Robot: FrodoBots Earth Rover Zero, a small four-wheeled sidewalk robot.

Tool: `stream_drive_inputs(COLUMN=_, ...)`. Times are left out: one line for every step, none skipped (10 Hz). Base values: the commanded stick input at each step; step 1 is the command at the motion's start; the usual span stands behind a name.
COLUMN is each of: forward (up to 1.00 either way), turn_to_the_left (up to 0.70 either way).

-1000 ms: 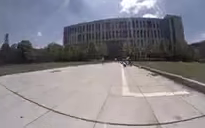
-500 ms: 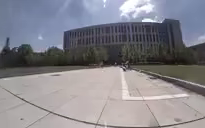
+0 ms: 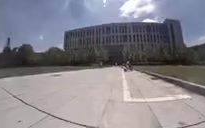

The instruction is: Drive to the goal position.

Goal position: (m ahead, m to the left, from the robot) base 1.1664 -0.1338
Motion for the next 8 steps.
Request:
stream_drive_inputs(forward=0.7, turn_to_the_left=0.0)
stream_drive_inputs(forward=0.7, turn_to_the_left=0.0)
stream_drive_inputs(forward=0.7, turn_to_the_left=0.0)
stream_drive_inputs(forward=0.7, turn_to_the_left=0.0)
stream_drive_inputs(forward=0.7, turn_to_the_left=0.0)
stream_drive_inputs(forward=0.7, turn_to_the_left=0.0)
stream_drive_inputs(forward=0.7, turn_to_the_left=-0.02)
stream_drive_inputs(forward=0.7, turn_to_the_left=-0.12)
